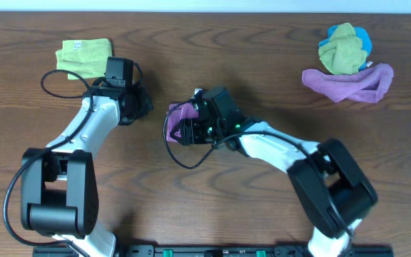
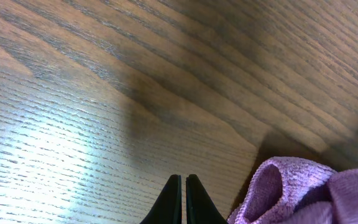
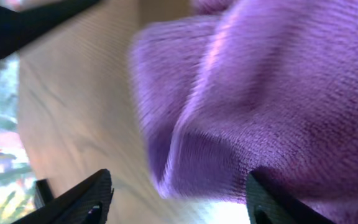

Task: Fold the cloth
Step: 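Release the bundle with the right gripper and retract the right arm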

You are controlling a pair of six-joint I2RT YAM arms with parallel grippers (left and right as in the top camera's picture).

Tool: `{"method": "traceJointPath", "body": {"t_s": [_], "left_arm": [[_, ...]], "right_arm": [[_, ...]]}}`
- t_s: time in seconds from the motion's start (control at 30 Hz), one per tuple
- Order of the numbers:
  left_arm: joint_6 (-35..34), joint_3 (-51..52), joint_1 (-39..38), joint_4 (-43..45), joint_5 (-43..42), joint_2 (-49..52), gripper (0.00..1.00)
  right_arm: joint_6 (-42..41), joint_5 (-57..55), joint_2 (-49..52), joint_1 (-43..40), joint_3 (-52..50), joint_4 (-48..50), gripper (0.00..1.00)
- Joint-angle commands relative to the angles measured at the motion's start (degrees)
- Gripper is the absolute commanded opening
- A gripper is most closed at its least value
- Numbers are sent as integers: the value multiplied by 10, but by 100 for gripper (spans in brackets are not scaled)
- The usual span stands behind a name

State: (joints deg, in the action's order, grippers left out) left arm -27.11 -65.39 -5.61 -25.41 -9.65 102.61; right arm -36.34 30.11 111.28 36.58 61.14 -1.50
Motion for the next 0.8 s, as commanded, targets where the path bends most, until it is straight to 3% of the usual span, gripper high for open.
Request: {"method": "traceJointPath", "body": {"t_s": [0.0,0.07,0.27,0.53,0.67,0.77], "left_arm": [[5,-17,5,1,6,-13,7],[6,-22,5,-1,6,-16,16],[5,-32,5,-5,-8,-49,30],[1,-32,5,-55,-26,-136,70],[-36,-32,5,-99,-80,-149,74],[-65,-31,5,-140,-97,-149,73]], "right_arm": [[2,-1,19,10,7,0,78],[2,3,17,9,7,5,99],[2,16,-54,-7,7,5,99],[19,-27,-198,-14,7,-132,99],[55,-104,-275,-17,7,-211,99],[84,-202,-356,-30,7,-321,99]]}}
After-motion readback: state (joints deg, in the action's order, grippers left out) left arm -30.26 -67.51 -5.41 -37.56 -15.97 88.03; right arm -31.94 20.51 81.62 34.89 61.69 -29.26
